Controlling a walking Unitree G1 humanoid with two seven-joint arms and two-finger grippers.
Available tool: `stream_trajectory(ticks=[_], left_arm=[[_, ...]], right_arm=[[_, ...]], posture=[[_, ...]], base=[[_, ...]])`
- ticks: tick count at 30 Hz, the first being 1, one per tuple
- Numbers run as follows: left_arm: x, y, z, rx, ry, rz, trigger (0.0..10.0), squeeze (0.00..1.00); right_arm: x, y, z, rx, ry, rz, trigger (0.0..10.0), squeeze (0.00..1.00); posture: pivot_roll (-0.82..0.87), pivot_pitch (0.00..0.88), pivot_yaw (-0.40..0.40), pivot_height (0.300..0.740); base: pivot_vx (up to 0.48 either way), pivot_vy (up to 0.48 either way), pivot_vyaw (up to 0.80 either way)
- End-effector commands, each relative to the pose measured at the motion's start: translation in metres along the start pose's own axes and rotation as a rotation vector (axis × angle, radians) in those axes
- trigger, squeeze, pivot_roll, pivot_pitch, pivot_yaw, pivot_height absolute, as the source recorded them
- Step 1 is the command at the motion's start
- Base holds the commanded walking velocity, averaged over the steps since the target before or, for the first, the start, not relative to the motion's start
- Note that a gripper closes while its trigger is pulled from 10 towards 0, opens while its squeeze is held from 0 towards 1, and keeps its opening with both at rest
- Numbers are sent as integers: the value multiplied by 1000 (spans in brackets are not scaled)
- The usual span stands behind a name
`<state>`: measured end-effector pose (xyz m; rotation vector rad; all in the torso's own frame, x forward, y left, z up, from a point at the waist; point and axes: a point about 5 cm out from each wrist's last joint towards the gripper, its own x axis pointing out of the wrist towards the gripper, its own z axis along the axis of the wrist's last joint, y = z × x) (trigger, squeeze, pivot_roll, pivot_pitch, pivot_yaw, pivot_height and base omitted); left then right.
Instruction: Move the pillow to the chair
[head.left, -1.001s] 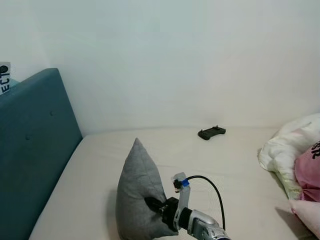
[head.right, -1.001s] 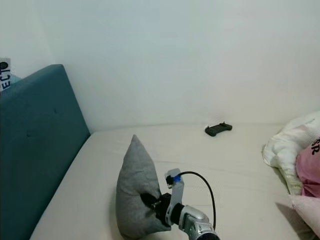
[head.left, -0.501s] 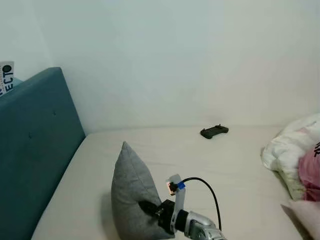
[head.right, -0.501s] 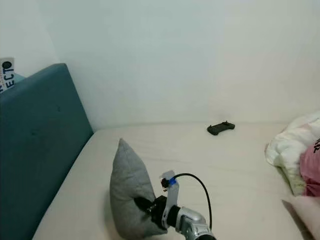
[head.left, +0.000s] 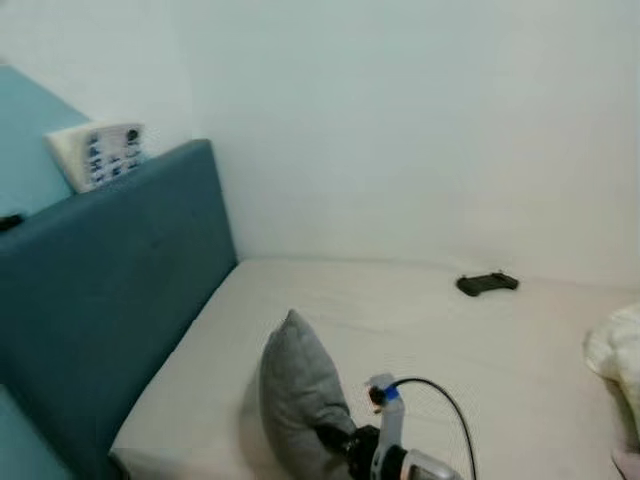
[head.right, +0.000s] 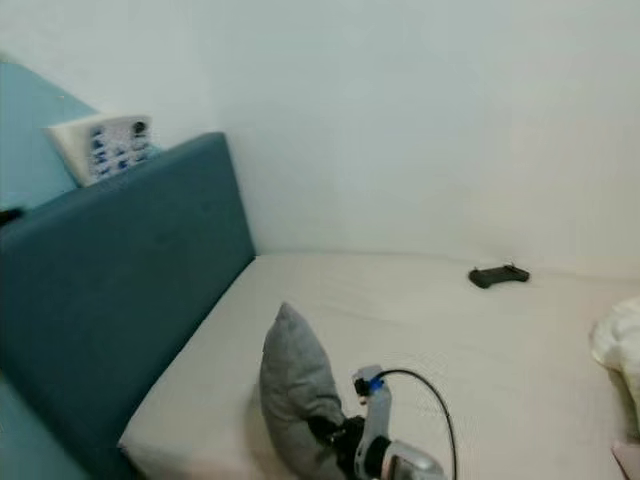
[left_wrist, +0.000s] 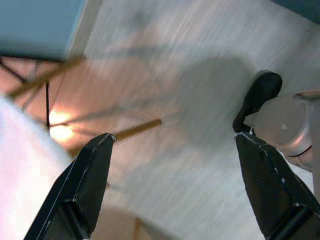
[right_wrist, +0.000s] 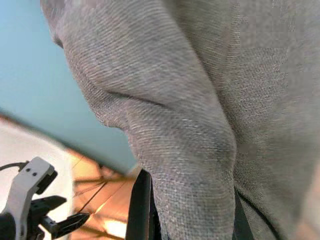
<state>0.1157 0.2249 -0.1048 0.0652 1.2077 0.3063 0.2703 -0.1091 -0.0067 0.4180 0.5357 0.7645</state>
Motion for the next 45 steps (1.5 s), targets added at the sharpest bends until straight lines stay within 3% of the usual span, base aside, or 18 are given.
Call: stream_trajectory(ticks=[1,12,30,37,45], left_arm=[[0,2,0,16,-4,0,10000,0],[0,-2,0,33,-4,-16,10000,0],[0,-1,4,35,-16,-22,10000,0],[0,-2,3,36,-16,-25,10000,0],[0,-5,4,30,-19,-32,10000,0]], right_arm=[[9,10,3,11,-7,79,10000,0],[17,18,19,-18,-58,147,10000,0],[22,27,22,-25,-71,207,10000,0],[27,36,40,-27,-141,303,10000,0],[31,48,79,-111,-242,409,10000,0]], posture=[[-91,0,4,740],[-94,5,8,740],[-86,5,11,740],[-84,8,11,740],[-91,3,1,740]], base=[[0,0,731],[0,0,735],[0,0,733],[0,0,734],[0,0,734]])
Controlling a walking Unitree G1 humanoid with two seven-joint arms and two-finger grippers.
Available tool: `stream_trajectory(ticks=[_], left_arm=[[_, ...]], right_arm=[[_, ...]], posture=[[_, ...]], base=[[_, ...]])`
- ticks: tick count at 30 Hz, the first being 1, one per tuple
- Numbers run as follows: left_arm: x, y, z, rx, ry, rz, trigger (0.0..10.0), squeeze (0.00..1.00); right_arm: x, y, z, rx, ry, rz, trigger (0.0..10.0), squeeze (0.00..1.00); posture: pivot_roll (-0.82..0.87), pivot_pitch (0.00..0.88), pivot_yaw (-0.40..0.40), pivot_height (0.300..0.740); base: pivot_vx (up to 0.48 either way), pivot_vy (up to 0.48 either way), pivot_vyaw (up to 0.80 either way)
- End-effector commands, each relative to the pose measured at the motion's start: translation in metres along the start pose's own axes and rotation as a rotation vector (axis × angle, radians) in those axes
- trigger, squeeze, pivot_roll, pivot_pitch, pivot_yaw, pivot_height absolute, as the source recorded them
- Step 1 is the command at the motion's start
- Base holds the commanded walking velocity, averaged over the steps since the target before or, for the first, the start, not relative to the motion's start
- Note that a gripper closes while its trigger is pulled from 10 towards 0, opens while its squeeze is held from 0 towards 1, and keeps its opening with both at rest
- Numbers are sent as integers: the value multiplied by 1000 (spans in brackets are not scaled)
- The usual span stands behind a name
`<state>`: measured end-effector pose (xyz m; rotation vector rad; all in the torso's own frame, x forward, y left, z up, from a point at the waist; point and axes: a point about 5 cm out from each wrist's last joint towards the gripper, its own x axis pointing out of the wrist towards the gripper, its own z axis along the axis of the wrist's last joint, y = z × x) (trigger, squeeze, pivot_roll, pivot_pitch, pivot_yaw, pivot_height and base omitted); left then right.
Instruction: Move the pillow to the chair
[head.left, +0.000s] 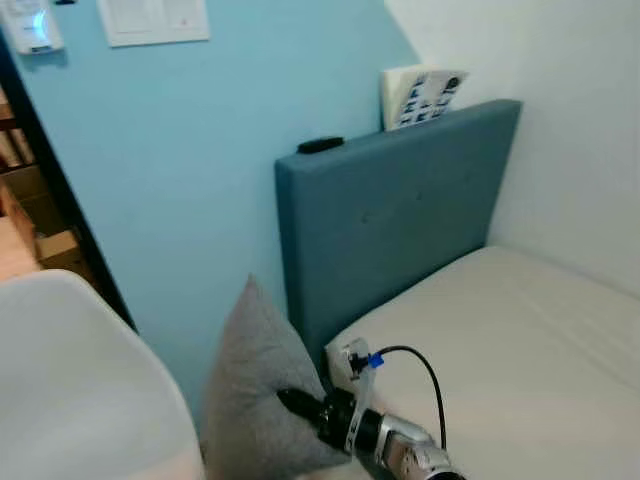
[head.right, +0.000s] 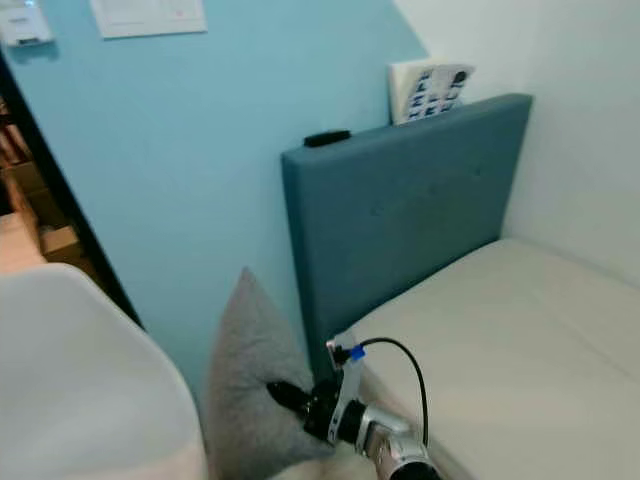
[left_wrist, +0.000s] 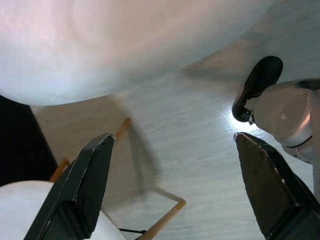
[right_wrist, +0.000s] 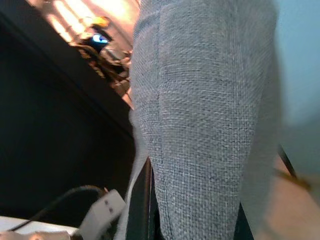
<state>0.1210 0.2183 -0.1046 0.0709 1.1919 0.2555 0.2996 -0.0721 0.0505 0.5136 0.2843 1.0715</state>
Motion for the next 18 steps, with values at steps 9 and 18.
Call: stream_trajectory(ticks=[9,18], left_arm=[[0,-1,4,-4,-9,-8,10000,0],[0,1,0,1,-2,-8,10000,0]], right_arm=[[20,19,54,-97,-178,167,10000,0],[17,8,34,-111,-86,35,10000,0]], posture=[[-85,1,8,740],[-85,7,9,740]], base=[[0,0,733],[0,0,731]])
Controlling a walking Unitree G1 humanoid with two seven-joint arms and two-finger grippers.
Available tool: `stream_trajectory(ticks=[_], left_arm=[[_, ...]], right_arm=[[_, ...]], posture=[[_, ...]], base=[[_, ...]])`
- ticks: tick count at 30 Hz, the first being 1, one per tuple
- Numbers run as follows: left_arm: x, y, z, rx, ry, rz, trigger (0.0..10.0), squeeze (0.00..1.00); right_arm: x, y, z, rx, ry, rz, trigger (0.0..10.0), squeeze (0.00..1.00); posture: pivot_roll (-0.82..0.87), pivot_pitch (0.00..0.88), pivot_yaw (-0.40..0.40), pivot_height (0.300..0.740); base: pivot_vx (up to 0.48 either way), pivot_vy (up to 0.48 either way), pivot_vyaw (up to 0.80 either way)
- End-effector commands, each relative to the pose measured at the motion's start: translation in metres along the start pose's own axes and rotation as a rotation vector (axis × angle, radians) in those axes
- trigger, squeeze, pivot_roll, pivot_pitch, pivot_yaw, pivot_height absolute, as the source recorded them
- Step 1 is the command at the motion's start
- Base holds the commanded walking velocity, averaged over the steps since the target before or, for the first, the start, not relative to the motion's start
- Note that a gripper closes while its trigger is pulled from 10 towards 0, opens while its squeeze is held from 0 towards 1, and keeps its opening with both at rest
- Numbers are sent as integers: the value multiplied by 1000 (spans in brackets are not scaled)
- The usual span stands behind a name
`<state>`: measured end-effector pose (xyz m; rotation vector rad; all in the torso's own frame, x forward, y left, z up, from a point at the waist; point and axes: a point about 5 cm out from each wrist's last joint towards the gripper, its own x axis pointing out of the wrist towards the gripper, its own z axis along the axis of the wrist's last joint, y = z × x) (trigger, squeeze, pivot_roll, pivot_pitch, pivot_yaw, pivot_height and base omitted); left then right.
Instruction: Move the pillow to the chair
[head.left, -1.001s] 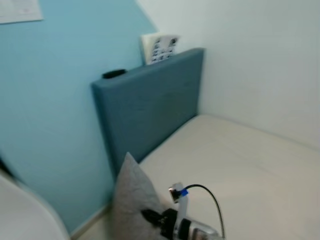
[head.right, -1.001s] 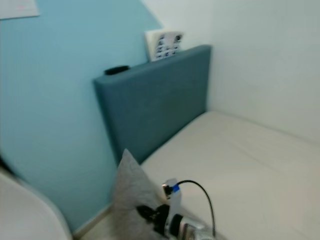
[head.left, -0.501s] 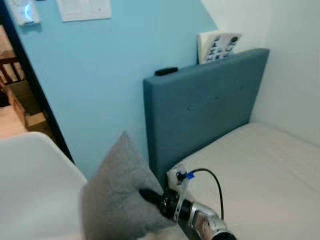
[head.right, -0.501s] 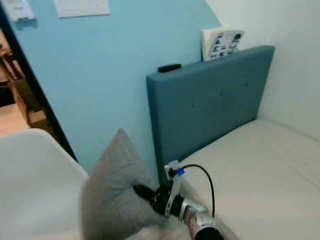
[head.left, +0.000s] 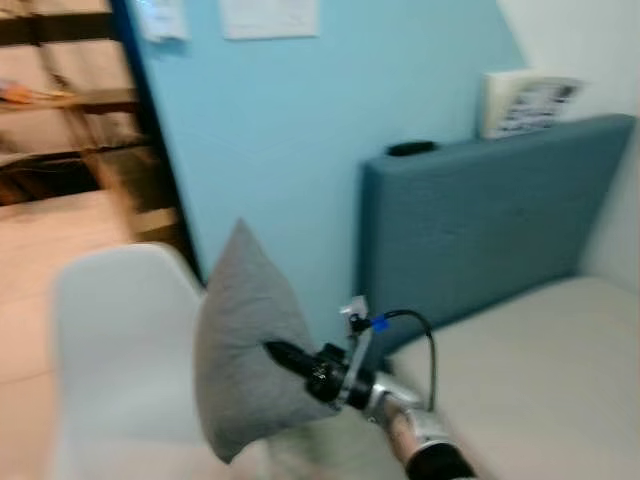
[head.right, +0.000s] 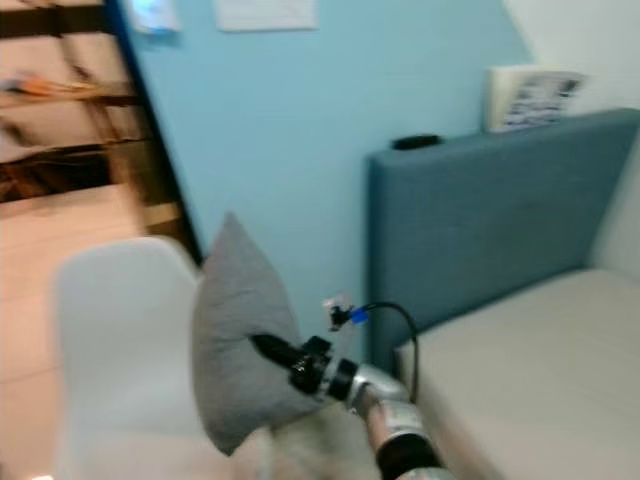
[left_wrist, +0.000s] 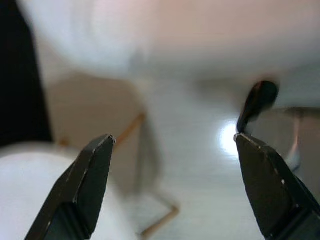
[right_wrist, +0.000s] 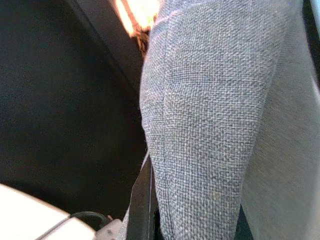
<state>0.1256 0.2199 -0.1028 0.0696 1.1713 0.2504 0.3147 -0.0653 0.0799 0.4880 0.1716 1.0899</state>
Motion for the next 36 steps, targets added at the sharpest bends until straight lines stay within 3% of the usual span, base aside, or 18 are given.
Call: stream_trajectory(ticks=[1,6,14,33,36], left_arm=[[0,0,-5,2,19,-3,10000,0],[0,-1,-3,-1,12,-13,10000,0],[0,0,2,0,0,-11,10000,0],[0,-4,1,-6,-1,-21,10000,0],[0,-5,1,-16,0,-24,10000,0]], right_arm=[[3,1,3,-35,-15,2,10000,0],[-4,-2,-13,4,19,-63,10000,0],[2,0,-8,-17,11,-75,10000,0],[-1,-9,-6,-71,30,-183,10000,0],[-6,-20,-6,-112,52,-339,10000,0]], posture=[[-85,7,9,740],[-72,0,6,740],[-80,3,14,740],[-85,11,9,740],[-84,15,8,740]], base=[[0,0,731],[0,0,731],[0,0,731],[0,0,732],[0,0,640]])
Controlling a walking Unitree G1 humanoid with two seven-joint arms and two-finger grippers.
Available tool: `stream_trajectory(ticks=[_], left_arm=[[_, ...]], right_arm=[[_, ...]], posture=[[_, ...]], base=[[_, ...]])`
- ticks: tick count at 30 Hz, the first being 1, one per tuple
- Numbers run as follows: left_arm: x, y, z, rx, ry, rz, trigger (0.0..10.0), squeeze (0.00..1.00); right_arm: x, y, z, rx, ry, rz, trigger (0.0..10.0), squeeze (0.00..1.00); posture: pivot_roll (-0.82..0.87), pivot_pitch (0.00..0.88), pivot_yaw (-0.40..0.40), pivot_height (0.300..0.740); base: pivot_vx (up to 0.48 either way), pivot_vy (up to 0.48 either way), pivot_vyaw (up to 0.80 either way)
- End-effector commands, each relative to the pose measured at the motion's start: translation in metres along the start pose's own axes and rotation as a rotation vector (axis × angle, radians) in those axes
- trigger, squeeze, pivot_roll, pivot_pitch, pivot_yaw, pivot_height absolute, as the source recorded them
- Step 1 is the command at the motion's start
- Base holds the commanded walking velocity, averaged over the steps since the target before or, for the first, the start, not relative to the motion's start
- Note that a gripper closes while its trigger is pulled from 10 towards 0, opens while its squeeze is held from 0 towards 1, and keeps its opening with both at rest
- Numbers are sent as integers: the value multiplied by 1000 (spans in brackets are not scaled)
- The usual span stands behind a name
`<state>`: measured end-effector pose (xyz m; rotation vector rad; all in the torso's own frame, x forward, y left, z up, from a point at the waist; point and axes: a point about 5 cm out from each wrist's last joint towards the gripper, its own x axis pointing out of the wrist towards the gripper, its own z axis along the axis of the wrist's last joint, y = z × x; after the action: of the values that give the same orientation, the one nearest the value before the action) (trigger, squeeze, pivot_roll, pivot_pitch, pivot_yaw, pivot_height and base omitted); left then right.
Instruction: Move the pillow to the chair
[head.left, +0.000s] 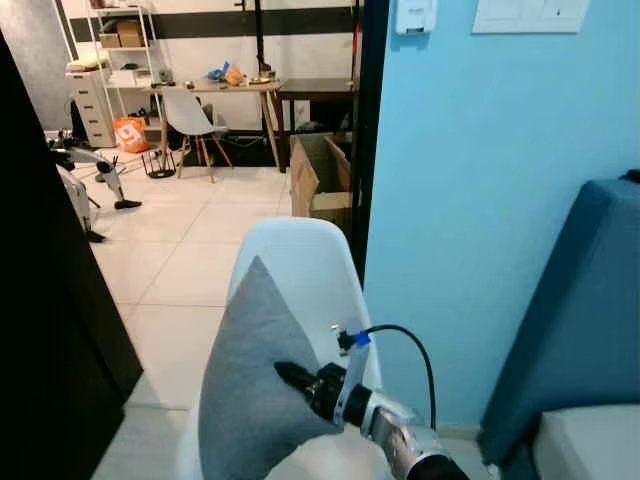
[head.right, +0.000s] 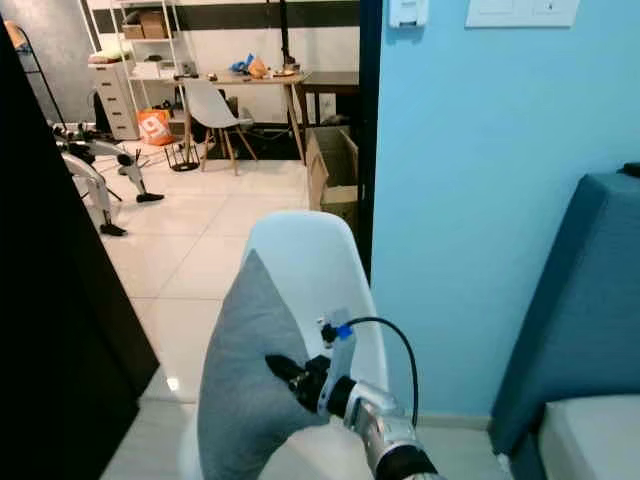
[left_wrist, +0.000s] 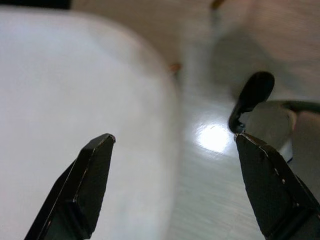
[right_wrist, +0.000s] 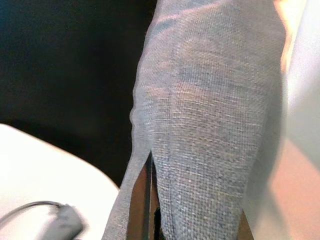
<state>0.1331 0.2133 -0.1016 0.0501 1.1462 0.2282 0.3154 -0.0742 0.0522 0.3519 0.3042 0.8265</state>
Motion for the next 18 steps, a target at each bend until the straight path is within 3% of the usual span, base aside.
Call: stream_trajectory(ticks=[1,5,9,11,13,18], left_arm=[[0,3,-6,-9,25,4,10000,0],[-1,2,-7,-12,27,0,10000,0],[-1,2,-8,-4,28,-5,10000,0],[-1,2,-8,-4,28,-5,10000,0],[-1,3,-8,-3,26,-2,10000,0],[-1,4,-8,-9,24,11,10000,0]], right_arm=[[4,-3,16,-58,-63,-46,10000,0],[1,-13,13,-67,-35,-177,10000,0],[-10,-32,6,-107,66,-406,10000,0],[-10,-32,6,-107,66,-406,10000,0],[-18,-40,-1,-134,128,-497,10000,0],[-21,-42,-7,-156,169,-521,10000,0]], posture=[[-84,15,8,740],[-82,17,5,740],[-82,21,7,740],[-82,21,7,740],[-78,29,2,740],[-81,27,-2,740]], base=[[0,0,594],[0,0,0],[410,0,0],[458,0,0],[442,0,0],[328,0,0]])
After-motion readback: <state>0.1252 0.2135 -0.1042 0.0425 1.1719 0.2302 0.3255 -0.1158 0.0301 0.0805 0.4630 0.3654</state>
